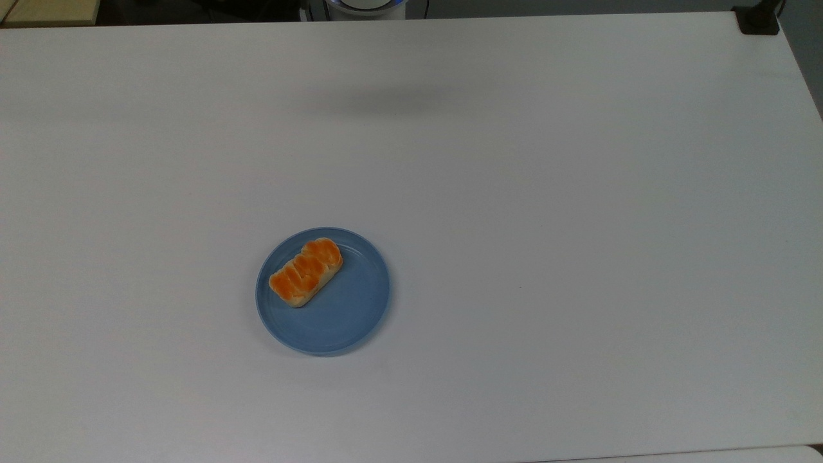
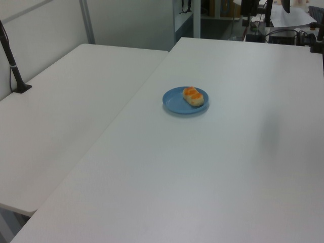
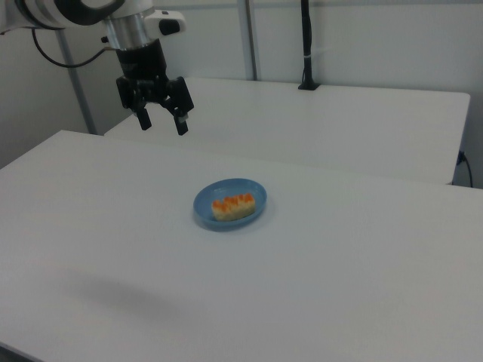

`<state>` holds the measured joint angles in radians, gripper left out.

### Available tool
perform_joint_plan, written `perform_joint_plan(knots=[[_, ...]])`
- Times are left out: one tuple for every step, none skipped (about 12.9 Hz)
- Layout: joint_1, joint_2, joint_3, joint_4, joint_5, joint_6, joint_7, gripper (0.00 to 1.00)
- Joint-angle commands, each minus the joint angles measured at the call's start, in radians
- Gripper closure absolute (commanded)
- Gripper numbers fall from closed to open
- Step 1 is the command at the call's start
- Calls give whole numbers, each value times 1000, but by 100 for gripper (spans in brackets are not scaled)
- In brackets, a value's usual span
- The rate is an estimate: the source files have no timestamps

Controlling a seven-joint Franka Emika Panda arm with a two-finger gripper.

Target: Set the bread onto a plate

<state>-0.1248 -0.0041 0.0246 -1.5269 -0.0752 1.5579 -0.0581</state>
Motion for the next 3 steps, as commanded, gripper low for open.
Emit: perform_joint_plan(knots=[[-19,-33,-21,-36,58,30,-128,0],[-19,-33,-23,-36,64,30,-109,0],[-16,-31,-22,-30,64,28,-79,0]])
